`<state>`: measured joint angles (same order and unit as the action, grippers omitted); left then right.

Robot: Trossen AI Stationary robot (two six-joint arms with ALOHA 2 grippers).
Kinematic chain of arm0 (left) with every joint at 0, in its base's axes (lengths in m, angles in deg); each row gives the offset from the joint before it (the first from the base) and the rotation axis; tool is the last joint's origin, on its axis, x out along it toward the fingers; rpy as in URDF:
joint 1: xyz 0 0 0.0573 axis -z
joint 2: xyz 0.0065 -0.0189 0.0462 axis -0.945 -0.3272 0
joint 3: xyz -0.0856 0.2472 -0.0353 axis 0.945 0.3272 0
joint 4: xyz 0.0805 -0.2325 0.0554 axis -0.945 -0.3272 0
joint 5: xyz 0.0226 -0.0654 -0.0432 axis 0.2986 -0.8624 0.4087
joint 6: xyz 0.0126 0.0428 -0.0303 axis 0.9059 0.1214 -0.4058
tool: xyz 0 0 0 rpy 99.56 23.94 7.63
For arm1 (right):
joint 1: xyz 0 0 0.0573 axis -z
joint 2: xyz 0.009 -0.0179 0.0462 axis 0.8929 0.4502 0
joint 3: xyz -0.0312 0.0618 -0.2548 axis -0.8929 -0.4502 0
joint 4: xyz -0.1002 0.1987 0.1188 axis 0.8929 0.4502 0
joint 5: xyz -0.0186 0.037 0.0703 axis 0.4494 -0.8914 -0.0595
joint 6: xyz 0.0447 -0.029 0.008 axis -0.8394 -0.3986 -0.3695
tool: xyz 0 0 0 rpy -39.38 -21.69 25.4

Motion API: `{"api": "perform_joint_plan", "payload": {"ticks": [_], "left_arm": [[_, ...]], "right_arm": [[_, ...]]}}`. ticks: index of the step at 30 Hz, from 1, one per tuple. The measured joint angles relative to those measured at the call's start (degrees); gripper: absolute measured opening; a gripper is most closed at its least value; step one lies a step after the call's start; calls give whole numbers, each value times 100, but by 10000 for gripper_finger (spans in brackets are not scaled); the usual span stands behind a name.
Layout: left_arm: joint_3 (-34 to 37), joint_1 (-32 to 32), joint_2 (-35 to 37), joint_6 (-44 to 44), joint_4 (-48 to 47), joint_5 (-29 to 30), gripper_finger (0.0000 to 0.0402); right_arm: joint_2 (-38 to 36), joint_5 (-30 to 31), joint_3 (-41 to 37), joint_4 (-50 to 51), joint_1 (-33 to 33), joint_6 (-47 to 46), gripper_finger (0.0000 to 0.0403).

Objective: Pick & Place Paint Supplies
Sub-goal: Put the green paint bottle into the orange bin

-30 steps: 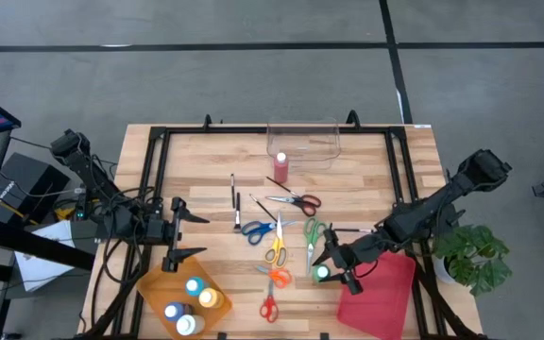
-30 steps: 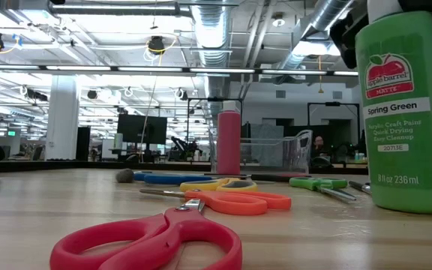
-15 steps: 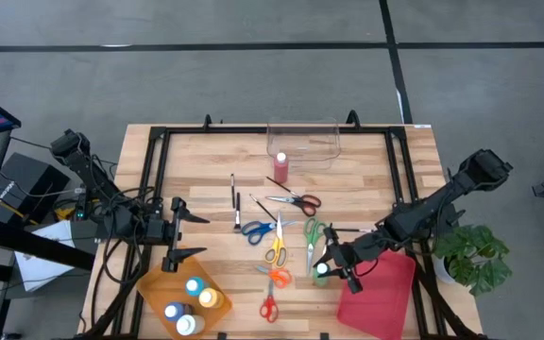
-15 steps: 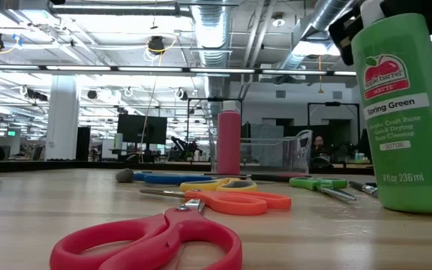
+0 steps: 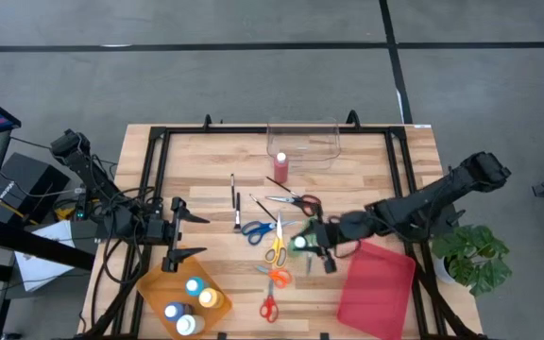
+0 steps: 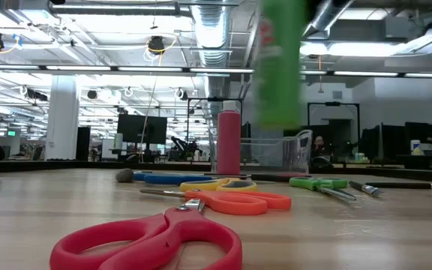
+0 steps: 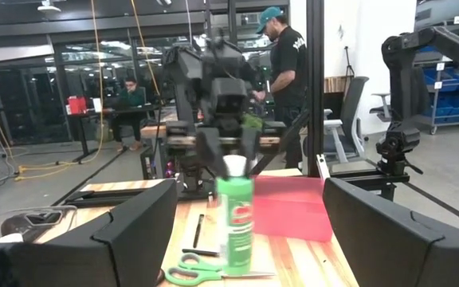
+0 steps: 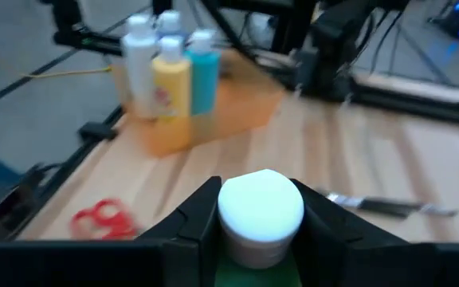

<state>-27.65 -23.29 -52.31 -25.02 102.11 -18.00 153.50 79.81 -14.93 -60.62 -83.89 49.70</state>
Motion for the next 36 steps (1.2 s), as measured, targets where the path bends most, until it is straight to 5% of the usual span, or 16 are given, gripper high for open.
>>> {"api": "perform_joint_plan", "payload": {"ticks": [15,25,36], "left_arm": [[0,-1,2,66,16,289,312],[0,-2,2,68,16,416,312],[0,0,1,68,9,430,312]], "right_arm": [[2787,-2228,2711,153,956,663,111],[4238,-2527,3900,103,1001,779,125],[4467,-2667,4080,14,1036,808,132]]}}
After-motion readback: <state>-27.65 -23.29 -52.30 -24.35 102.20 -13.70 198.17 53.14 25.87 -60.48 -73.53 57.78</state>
